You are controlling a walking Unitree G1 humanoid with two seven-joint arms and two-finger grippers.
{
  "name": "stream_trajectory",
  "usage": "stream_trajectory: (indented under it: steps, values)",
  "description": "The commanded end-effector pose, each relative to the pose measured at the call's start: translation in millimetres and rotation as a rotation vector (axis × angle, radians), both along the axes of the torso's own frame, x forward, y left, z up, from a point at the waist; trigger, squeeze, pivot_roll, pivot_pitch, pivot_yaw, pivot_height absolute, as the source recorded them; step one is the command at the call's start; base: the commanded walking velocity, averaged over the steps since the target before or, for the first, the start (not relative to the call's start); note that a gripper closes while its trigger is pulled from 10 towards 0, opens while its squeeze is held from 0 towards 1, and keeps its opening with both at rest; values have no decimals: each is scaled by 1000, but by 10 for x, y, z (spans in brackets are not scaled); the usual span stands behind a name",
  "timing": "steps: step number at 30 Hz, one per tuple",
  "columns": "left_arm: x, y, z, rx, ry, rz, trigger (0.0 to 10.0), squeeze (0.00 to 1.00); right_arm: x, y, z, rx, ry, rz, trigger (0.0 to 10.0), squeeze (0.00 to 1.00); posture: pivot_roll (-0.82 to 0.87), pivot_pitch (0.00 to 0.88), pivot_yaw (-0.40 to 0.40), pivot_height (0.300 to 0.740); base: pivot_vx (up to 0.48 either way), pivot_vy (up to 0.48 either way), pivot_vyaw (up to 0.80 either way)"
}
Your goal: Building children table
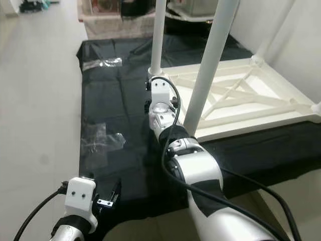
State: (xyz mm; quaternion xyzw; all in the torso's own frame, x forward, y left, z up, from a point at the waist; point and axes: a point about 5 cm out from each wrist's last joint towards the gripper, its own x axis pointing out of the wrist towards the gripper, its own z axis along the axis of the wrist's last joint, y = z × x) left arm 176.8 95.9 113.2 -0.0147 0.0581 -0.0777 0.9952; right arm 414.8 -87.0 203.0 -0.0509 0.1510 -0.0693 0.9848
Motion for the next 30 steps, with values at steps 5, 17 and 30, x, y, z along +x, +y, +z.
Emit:
stream_trajectory:
  steps: [5,17,30]
  values:
    - [-101,-233,107,-75,4,-49,10000,0,-4,-29,-28,12,37,-22,10000,0,-55,213,-80,740,0,0,0]
    - [-130,-246,122,-82,20,-42,10000,0,-63,-112,-228,55,153,-78,10000,0,-59,230,-80,740,0,0,0]
    - [-123,-242,115,-82,34,-37,10000,0,-66,-142,-255,58,172,-57,0,0,-60,232,-79,740,0,0,0]
